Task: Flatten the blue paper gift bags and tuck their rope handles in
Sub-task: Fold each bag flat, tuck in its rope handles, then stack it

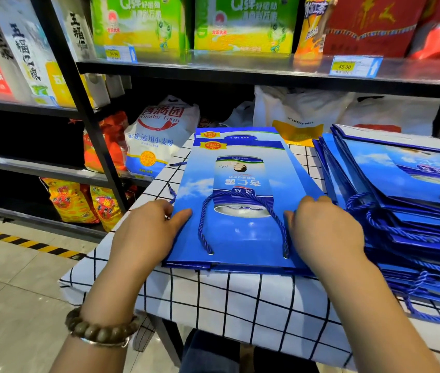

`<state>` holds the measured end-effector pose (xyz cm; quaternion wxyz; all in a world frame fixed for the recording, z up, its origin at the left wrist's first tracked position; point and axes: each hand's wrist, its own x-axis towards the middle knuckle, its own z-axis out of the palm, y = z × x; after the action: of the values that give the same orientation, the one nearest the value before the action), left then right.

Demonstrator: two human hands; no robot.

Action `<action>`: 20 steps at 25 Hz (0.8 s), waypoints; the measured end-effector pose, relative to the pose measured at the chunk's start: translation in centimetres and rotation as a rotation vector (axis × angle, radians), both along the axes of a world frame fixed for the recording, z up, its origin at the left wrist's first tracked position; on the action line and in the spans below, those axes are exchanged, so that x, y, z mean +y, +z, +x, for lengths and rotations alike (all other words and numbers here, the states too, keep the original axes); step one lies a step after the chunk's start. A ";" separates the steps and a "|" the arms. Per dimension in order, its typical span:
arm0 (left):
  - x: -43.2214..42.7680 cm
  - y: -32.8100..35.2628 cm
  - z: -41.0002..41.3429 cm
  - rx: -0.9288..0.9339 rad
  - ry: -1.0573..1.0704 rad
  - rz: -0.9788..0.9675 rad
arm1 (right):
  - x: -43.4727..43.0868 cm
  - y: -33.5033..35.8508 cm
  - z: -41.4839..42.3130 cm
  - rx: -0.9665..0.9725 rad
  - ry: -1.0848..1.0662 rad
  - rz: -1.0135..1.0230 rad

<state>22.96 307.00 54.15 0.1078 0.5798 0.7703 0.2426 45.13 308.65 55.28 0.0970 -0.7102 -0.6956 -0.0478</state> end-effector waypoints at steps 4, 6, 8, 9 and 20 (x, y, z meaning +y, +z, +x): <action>-0.9 0.6 -1.1 -0.105 0.008 0.190 | -0.2 1.4 -0.2 0.210 0.018 0.053; -1.6 2.0 -1.3 -0.142 0.027 0.334 | -0.8 3.0 -0.3 0.302 0.063 0.152; -2.1 3.9 -0.7 -0.173 0.042 0.465 | -1.4 5.4 0.3 0.360 0.097 0.291; -2.3 4.9 -0.1 -0.196 0.037 0.520 | -1.5 6.7 0.9 0.370 0.115 0.367; 4.5 10.2 16.7 -0.301 -0.382 0.509 | -1.4 12.7 18.2 0.216 -0.133 0.549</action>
<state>39.69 311.53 64.30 0.1157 0.6794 0.5383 0.4850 63.29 307.28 68.03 0.3556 -0.7024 -0.5942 -0.1646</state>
